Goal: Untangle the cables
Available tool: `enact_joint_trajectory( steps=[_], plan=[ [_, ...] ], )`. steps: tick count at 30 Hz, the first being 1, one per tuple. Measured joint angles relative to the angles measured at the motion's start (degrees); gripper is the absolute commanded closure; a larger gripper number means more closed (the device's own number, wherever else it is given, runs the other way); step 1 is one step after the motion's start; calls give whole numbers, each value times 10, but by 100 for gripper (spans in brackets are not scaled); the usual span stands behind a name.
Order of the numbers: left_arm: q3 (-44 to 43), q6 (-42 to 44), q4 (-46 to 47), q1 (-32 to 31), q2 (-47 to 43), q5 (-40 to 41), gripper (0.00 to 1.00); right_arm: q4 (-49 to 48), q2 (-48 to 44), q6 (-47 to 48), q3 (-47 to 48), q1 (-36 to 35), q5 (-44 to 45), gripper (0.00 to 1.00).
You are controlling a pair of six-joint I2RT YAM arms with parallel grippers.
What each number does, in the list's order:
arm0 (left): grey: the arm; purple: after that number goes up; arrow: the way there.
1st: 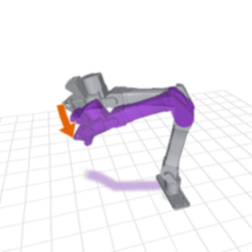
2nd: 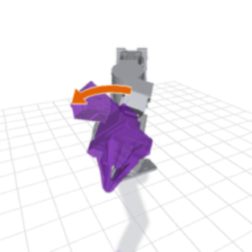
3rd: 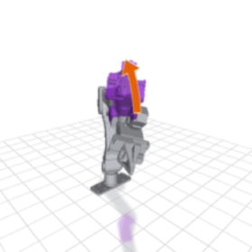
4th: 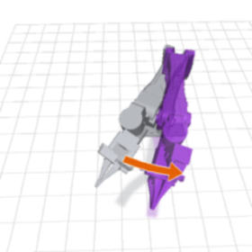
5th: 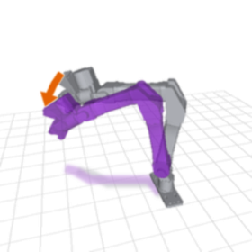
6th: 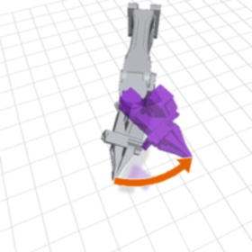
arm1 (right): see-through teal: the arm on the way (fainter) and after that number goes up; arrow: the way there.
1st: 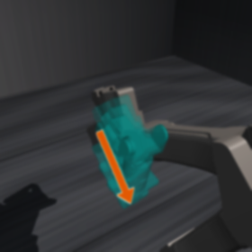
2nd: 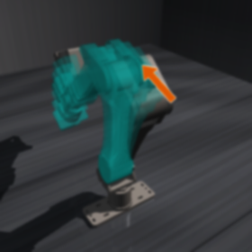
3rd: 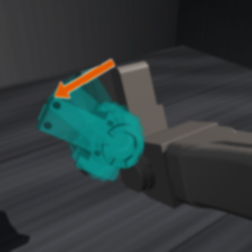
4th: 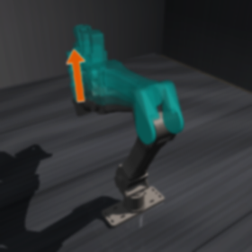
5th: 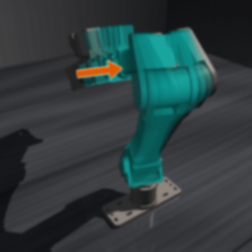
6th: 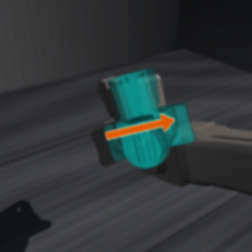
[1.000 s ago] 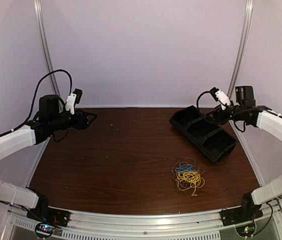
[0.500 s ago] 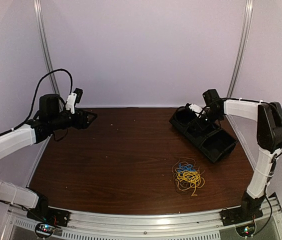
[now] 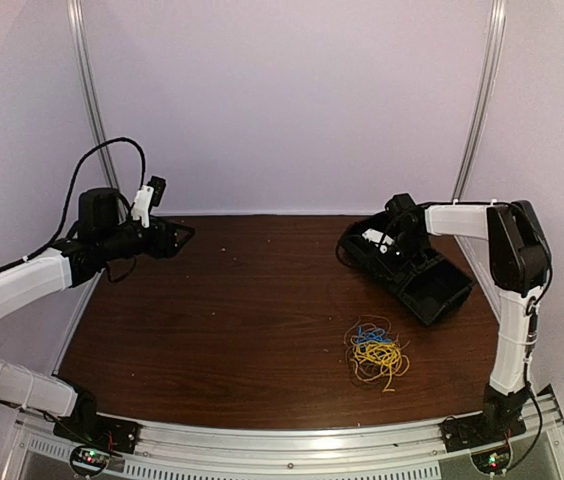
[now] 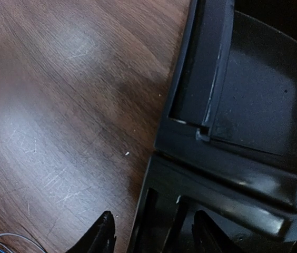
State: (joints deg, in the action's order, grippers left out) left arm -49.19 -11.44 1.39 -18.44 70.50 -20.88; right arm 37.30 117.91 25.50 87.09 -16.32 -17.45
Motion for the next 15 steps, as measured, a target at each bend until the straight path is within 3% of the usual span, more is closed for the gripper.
enact_joint_trajectory(
  steps=[7,15],
  plan=[
    [0,0,0,0,0,0,30,8,5,11,0,-7,7,70],
    [0,0,0,0,0,-1,30,5,5,41,-1,-36,22,77]
  ],
)
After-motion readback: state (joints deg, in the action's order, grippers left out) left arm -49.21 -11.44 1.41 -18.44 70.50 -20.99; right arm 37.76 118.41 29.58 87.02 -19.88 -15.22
